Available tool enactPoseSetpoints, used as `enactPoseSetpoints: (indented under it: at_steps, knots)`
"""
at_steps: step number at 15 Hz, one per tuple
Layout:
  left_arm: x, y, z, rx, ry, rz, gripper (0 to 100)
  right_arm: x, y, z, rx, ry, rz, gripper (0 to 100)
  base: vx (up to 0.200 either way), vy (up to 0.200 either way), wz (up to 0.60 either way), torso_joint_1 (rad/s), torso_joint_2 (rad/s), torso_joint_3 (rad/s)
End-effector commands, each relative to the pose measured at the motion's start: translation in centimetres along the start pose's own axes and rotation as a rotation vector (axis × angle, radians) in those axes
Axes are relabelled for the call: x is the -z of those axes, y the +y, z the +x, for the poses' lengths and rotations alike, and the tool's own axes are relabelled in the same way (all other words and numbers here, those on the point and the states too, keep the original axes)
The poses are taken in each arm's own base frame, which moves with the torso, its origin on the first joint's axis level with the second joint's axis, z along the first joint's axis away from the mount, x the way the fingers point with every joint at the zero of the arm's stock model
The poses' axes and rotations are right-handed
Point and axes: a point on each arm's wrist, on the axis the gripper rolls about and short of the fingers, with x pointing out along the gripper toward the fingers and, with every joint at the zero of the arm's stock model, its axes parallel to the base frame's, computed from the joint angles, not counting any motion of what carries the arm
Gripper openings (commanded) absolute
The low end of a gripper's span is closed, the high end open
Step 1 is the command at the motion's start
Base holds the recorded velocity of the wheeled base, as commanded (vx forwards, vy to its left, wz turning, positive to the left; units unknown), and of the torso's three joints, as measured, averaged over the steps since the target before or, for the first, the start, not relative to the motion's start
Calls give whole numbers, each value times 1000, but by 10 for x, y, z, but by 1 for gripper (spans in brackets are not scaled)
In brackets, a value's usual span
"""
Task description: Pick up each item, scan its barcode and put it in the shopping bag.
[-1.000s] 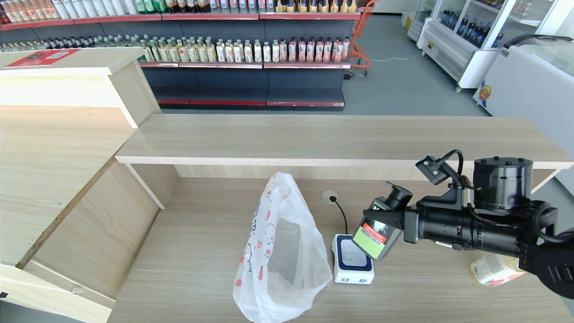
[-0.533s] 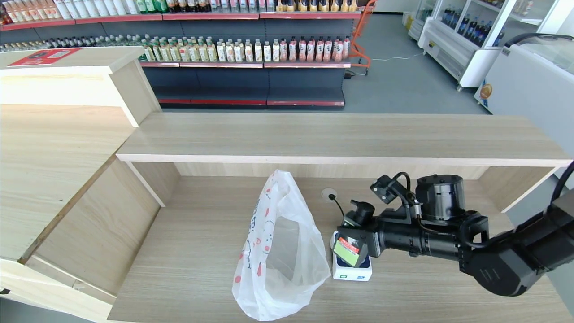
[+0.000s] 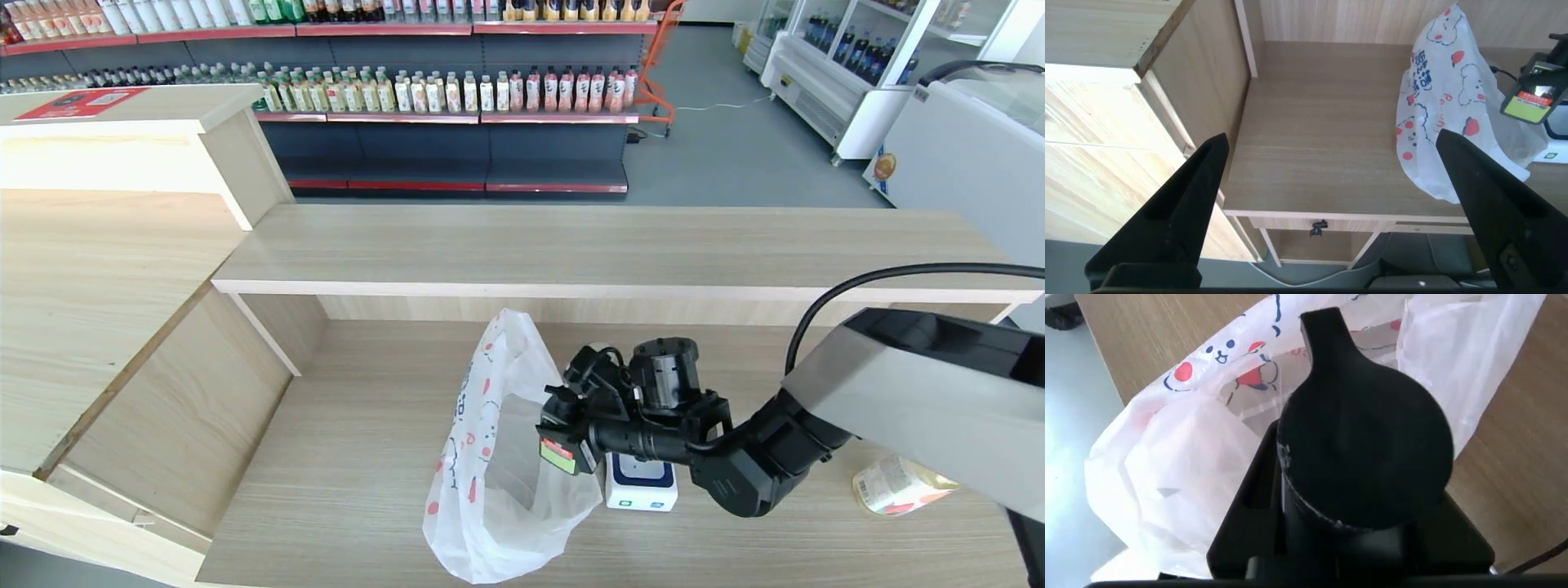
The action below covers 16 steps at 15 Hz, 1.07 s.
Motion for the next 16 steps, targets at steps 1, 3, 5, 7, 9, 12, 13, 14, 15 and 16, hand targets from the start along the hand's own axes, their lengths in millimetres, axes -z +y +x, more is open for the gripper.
enactPoseSetpoints:
  at_steps: [1,3,5,7,9,12,13,14,15,16]
  knots:
    - [0,0,0,-1,-1,0,100,18,9,32,-32,21,-46,0,0,0,0,0,0,0]
    - [0,0,0,-1,-1,0,100,22,5,47,-25,-1,-113,0,0,0,0,0,0,0]
    - [0,0,0,-1,-1,0,100,26,1,58,28,-15,-152,100,0,0,0,0,0,0]
    - [0,0,0,-1,-1,0,100,27,0,59,51,-15,-151,100,0,0,0,0,0,0]
    - [0,0,0,-1,-1,-2,100,25,-3,55,62,-22,-125,100,0,0,0,0,0,0]
    - [0,0,0,-1,-1,0,100,2,-13,29,96,-57,61,100,0,0,0,0,0,0]
    - [0,0,0,-1,-1,0,100,-7,-22,13,119,-63,155,100,0,0,0,0,0,0]
    - [0,0,0,-1,-1,-2,100,-17,-32,-8,146,-52,269,100,0,0,0,0,0,0]
    - [0,0,0,-1,-1,0,100,-24,-40,-24,169,-53,329,100,0,0,0,0,0,0]
    - [0,0,0,-1,-1,0,100,-31,-48,-42,198,-56,393,100,0,0,0,0,0,0]
